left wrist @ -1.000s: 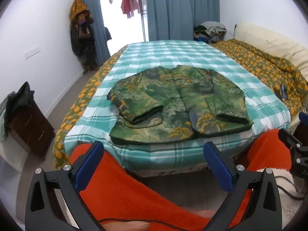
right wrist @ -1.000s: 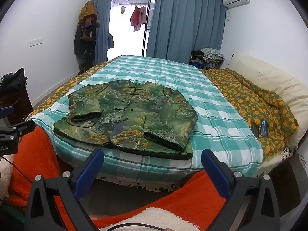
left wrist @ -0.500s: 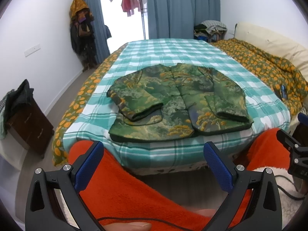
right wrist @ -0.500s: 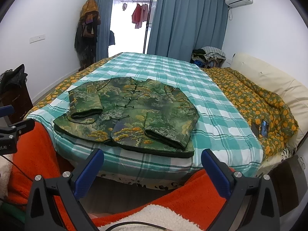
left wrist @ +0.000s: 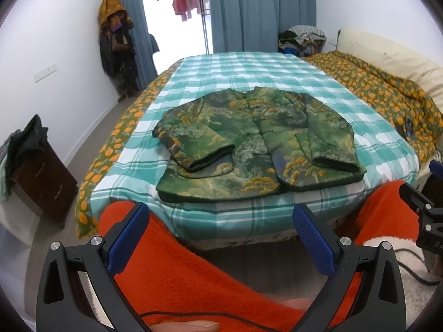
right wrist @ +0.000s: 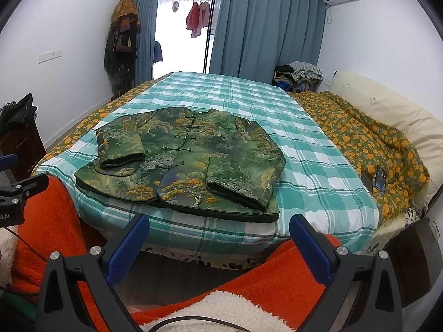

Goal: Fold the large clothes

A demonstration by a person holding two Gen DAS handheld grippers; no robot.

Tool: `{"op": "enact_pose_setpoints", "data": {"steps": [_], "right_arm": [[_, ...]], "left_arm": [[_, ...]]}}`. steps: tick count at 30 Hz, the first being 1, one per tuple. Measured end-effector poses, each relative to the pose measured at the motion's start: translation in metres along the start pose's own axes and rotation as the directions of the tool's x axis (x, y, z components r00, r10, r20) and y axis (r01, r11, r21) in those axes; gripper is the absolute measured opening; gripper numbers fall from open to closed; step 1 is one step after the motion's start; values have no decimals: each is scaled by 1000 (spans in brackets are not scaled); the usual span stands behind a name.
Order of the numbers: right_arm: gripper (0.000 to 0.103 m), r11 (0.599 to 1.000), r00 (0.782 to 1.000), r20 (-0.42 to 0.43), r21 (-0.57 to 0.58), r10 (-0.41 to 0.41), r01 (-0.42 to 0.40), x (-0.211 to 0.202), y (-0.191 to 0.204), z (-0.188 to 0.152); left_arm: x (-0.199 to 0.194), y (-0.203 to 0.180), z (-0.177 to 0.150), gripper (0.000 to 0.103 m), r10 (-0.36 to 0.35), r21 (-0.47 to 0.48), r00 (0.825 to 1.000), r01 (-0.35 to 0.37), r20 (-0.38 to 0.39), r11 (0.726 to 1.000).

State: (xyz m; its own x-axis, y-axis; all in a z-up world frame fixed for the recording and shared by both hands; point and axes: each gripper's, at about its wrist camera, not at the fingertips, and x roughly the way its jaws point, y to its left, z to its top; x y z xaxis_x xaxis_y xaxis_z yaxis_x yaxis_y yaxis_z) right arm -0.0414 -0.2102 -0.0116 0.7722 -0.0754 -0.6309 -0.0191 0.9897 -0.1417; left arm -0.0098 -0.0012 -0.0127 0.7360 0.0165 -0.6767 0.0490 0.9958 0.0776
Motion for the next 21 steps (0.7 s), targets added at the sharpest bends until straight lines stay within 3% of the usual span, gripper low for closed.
{"op": "enact_pose_setpoints", "data": {"steps": [21], "right_arm": [[103,1000,1000,-2,3,1,-1,1,1,-1]], "left_arm": [[2,2,-2,103,3,4,1000,-3,-3,1000]]}}
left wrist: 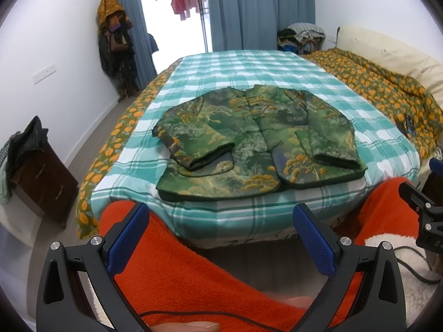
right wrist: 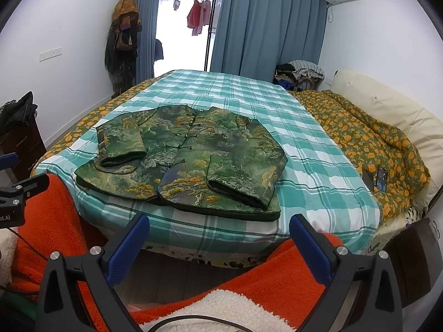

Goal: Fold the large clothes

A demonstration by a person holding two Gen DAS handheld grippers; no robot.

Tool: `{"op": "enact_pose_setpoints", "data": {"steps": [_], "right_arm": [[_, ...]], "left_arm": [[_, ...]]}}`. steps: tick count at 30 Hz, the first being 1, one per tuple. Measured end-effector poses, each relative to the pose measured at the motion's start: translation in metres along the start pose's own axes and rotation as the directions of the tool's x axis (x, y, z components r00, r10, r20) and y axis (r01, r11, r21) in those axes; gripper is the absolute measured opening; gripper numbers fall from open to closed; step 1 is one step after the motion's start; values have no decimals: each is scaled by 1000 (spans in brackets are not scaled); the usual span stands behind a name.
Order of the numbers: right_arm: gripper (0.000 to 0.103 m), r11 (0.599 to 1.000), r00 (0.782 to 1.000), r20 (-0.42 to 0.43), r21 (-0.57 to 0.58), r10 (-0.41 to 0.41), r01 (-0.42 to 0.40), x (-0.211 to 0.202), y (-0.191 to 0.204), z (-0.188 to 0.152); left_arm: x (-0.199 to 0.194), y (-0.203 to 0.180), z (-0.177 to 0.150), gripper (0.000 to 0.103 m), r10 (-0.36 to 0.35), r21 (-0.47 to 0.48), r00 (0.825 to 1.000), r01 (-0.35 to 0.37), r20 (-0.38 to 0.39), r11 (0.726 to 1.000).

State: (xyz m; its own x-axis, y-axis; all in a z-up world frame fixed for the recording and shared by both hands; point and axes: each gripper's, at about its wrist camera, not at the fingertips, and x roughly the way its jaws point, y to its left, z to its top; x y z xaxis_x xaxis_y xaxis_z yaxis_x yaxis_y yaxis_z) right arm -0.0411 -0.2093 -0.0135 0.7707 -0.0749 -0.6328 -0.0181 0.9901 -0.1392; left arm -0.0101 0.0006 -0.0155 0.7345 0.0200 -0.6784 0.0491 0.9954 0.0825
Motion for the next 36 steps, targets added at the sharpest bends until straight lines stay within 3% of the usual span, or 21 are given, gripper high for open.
{"op": "enact_pose_setpoints", "data": {"steps": [36], "right_arm": [[103,1000,1000,-13,4,7,-7,4,3,-5]], "left_arm": [[3,0,-5,103,6,8,1000,-6,-19,1000]]}}
